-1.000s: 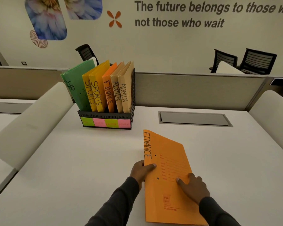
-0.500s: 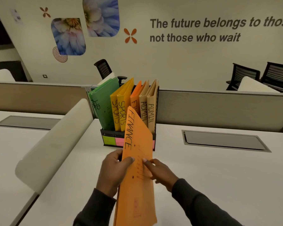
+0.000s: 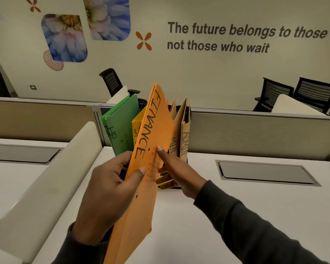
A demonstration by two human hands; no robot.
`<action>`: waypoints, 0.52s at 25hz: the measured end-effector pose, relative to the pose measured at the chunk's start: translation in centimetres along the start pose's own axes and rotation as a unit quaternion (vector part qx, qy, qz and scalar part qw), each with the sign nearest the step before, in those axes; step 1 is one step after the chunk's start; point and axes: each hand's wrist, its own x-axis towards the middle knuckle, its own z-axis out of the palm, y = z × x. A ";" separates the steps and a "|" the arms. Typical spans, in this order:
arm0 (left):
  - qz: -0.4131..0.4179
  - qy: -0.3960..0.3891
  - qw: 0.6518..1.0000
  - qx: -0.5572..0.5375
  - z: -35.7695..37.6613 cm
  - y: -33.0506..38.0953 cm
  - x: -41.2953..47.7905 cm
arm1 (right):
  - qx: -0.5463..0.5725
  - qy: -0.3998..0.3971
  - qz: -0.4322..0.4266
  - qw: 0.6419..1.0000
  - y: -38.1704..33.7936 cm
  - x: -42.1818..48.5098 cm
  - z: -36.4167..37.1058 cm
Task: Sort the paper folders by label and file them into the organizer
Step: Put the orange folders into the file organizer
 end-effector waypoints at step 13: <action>-0.001 -0.008 1.000 0.013 -4.5 -0.2 -1.4 | 0.024 0.046 -0.010 0.999 -1.1 -0.7 4.8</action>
